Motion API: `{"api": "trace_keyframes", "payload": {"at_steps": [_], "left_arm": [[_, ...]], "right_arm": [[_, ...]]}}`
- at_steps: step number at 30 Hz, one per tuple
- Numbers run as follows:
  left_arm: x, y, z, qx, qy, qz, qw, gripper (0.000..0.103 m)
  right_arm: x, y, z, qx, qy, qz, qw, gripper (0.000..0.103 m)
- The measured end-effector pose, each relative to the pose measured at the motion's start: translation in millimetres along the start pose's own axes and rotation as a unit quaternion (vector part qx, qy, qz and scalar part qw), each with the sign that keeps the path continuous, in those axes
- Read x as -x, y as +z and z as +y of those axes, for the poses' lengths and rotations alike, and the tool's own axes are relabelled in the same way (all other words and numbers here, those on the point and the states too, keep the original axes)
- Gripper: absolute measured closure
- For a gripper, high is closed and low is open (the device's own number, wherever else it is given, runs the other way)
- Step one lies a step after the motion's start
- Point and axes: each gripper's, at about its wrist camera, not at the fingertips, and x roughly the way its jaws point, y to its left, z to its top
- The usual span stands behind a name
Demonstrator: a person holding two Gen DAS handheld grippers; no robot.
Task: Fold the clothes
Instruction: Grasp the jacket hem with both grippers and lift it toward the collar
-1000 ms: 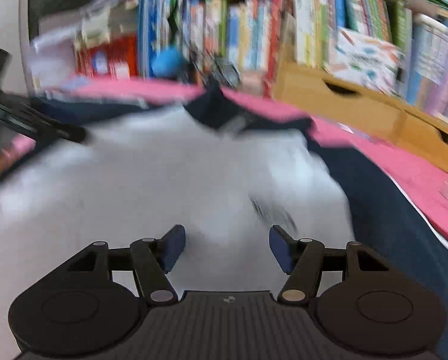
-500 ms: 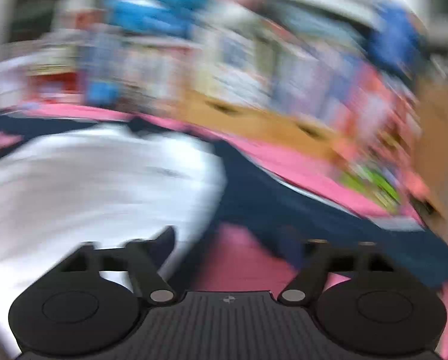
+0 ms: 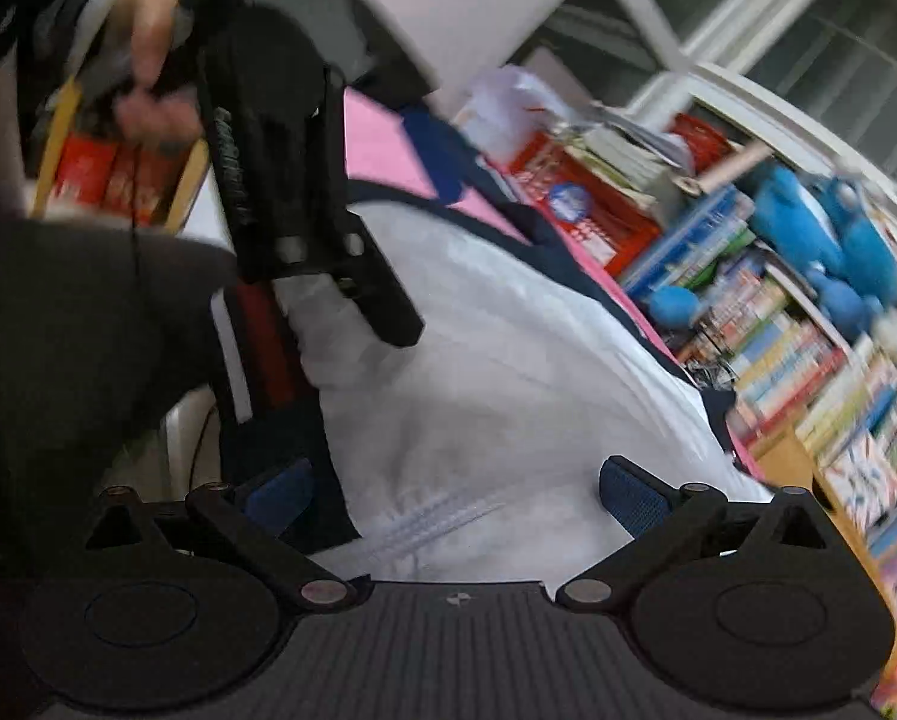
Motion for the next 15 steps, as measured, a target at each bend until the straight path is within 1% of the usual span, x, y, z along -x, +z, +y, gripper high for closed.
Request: {"api": "trace_keyframes", "payload": {"at_steps": [2, 6, 8, 13, 15], "left_arm": [[-6.4, -2.9, -5.8, -0.020, 0.008, 0.010, 0.9997, 0.000], [-19.3, -8.7, -17.5, -0.059, 0.024, 0.030, 0.9975, 0.000], [-19.2, -8.9, -15.1, -0.059, 0.025, 0.032, 0.9974, 0.000], [-13.5, -16.8, -5.3, -0.062, 0.028, 0.047, 0.9966, 0.000], [-8.7, -24.2, -2.1, -0.066, 0.045, 0.063, 0.9949, 0.000]], "right_arm": [[-10.6, -8.5, -6.6, -0.002, -0.011, 0.027, 1.000, 0.000], [-4.2, -35.9, -29.0, -0.049, -0.032, 0.067, 0.996, 0.001], [8.1, -55.2, -34.9, -0.056, -0.056, 0.088, 0.993, 0.001], [37.9, -97.8, -50.1, -0.080, -0.097, 0.130, 0.983, 0.001], [47.5, -111.8, -56.8, -0.094, -0.111, 0.146, 0.979, 0.001]]}}
